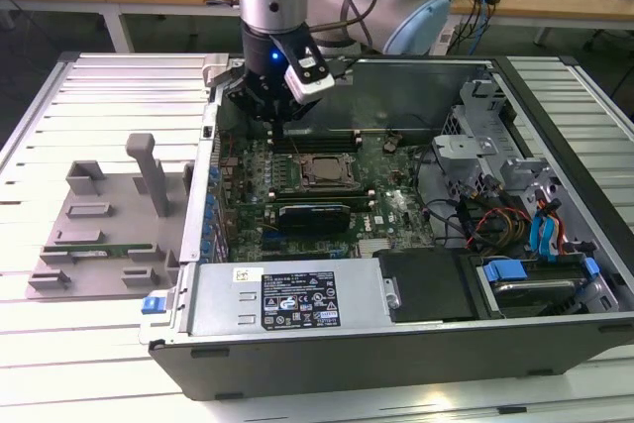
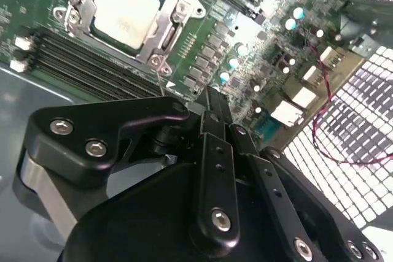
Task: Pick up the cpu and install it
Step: 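Install the first cpu locking lever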
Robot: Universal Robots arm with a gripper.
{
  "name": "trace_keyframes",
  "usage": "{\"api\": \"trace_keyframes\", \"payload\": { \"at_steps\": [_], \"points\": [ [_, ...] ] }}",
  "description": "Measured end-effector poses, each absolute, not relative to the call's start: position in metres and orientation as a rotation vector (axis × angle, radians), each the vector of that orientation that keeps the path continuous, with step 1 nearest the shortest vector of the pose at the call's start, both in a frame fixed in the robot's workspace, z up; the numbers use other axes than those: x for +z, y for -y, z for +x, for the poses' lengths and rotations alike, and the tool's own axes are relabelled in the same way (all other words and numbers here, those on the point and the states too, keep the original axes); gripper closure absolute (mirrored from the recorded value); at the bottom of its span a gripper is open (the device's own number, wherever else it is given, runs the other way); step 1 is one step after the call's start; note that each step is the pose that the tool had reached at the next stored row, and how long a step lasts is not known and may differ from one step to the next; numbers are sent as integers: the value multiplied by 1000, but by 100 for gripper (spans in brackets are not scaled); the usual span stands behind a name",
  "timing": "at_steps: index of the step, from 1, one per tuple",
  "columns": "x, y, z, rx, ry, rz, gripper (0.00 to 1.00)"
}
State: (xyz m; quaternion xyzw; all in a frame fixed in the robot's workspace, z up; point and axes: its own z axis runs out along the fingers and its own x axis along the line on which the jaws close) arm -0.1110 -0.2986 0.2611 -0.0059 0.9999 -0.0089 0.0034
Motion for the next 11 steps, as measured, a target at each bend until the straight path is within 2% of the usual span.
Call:
{"api": "trace_keyframes", "payload": {
  "at_steps": [6, 11],
  "points": [
    [260, 280, -112, -16, -3134, -21, 89],
    [260, 279, -111, -16, -3134, -33, 89]
  ]
}}
